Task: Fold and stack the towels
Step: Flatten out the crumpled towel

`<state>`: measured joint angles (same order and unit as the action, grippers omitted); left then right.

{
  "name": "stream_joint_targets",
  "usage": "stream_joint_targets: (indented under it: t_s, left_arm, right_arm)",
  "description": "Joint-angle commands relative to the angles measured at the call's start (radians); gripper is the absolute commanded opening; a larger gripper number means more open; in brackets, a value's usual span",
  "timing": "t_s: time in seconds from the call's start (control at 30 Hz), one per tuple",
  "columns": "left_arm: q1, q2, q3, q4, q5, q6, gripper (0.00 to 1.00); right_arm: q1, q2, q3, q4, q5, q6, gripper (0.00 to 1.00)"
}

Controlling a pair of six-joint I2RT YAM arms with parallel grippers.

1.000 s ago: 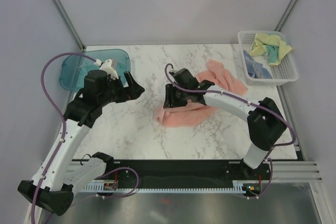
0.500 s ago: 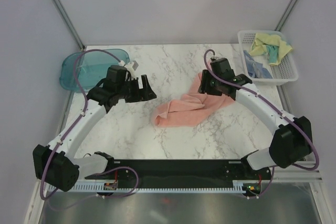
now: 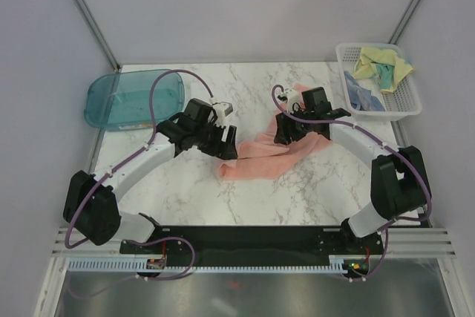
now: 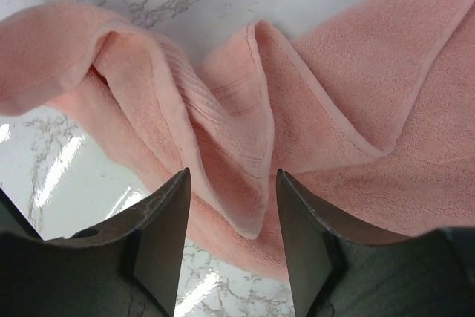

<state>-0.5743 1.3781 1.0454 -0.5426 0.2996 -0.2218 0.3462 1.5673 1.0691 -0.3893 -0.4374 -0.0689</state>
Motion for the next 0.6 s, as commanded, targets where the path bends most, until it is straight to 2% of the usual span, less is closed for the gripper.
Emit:
stream_joint_targets:
  t_s: [0.0,0.3,0.57]
  left_arm:
    - [-0.004,-0.007,0.01,0.016,0.078,0.137,0.81]
    - [-0.013,0.053,0.034,0.038,0.168,0.216,0.79]
    - [-0.018,0.116,0.048,0.036,0.242,0.22,0.78]
  right_arm:
    - [-0.047,0.03,-0.021,0.003,-0.219,-0.17,0.57]
    - [-0.075,0.053,-0.032,0.004,-0.285,-0.189,0.51]
    - [-0.075,0.071,-0.052,0.006,-0.268,-0.18,0.53]
